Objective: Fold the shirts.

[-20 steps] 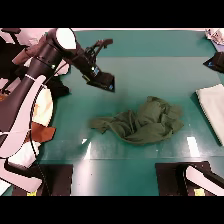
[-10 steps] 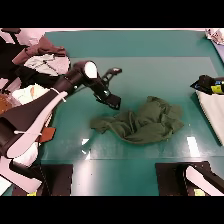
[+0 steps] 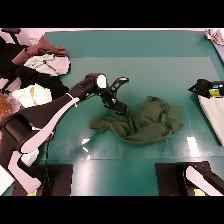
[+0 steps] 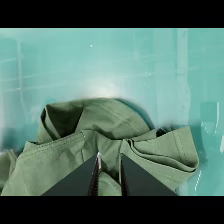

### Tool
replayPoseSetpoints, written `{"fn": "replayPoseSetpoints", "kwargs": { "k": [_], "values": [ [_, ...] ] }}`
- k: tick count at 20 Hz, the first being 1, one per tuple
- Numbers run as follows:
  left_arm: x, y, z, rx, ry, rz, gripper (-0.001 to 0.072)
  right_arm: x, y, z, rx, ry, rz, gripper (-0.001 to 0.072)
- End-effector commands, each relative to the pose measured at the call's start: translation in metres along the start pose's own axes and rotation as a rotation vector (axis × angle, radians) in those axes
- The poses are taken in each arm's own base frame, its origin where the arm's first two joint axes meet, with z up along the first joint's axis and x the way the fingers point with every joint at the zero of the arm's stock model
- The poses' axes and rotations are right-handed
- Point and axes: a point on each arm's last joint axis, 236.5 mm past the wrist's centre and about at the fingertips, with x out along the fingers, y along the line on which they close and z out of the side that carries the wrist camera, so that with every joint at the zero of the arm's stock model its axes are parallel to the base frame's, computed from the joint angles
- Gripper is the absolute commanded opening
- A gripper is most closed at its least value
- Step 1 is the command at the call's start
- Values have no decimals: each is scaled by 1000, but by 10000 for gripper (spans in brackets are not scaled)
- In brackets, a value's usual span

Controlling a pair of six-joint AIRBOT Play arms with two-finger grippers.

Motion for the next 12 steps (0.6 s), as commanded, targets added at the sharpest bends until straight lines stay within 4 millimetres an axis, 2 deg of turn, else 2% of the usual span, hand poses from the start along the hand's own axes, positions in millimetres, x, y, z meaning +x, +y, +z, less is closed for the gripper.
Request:
{"fn": "replayPoseSetpoints", "kwargs": {
  "k": [1, 2, 4, 5, 7, 9, 11, 12],
  "values": [
    [13, -12, 3, 38, -12, -10, 626, 0, 1, -1, -1, 2, 1, 166],
    [13, -14, 6, 42, -22, -11, 421, 0, 1, -1, -1, 1, 2, 166],
    [12, -15, 8, 42, -32, -15, 84, 0, 1, -1, -1, 2, 1, 166],
    [11, -15, 9, 52, -34, -13, 28, 0, 1, -1, -1, 2, 2, 166],
    [0, -9, 17, 64, -48, 37, 27, 0, 1, -1, -1, 2, 1, 166],
    [-34, 8, 36, 38, -107, 173, 26, 0, 1, -1, -1, 2, 1, 166],
    [-96, 30, 57, 13, -218, 361, 26, 1, 2, -2, -18, 6, 0, 166],
    [-135, 41, 66, -4, -291, 466, 26, 2, 3, -4, -35, 15, -11, 166]
  ]
}}
